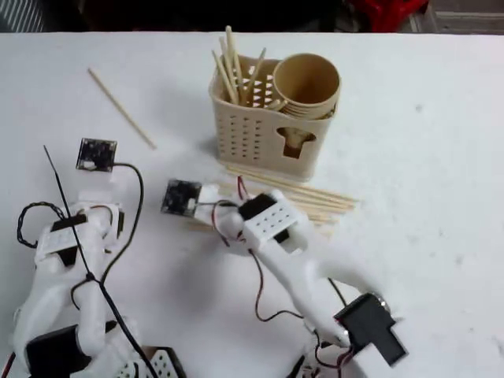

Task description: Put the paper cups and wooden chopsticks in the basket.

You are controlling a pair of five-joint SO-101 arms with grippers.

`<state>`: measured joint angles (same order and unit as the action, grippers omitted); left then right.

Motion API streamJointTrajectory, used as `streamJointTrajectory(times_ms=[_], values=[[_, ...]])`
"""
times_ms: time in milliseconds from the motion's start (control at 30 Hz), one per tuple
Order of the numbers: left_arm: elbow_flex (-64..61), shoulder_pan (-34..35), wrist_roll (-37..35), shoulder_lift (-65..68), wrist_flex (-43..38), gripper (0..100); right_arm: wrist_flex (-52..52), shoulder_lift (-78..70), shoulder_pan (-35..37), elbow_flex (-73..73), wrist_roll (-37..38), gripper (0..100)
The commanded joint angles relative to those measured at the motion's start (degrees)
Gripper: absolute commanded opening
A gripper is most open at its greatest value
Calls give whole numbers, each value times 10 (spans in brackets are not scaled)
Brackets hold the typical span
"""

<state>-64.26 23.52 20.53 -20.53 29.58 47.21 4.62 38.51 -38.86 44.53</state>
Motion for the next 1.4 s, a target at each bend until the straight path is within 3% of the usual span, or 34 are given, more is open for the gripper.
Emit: streamJointTrajectory(times_ms=[0,133,233,400,867,1100,1367], values=[[1,-15,7,-14,-13,98,-48,-57,-20,11,10,124],[1,-15,7,-14,-13,98,-32,-102,-17,38,25,108],[1,-15,7,-14,-13,98,-19,-102,-20,48,25,18],[1,-15,7,-14,-13,98,-17,-96,-20,50,24,15],[1,-15,7,-14,-13,98,73,110,-18,47,-6,16],[1,-15,7,-14,-13,98,73,243,-21,79,-81,16],[1,-15,7,-14,-13,98,73,301,-79,308,-231,16]])
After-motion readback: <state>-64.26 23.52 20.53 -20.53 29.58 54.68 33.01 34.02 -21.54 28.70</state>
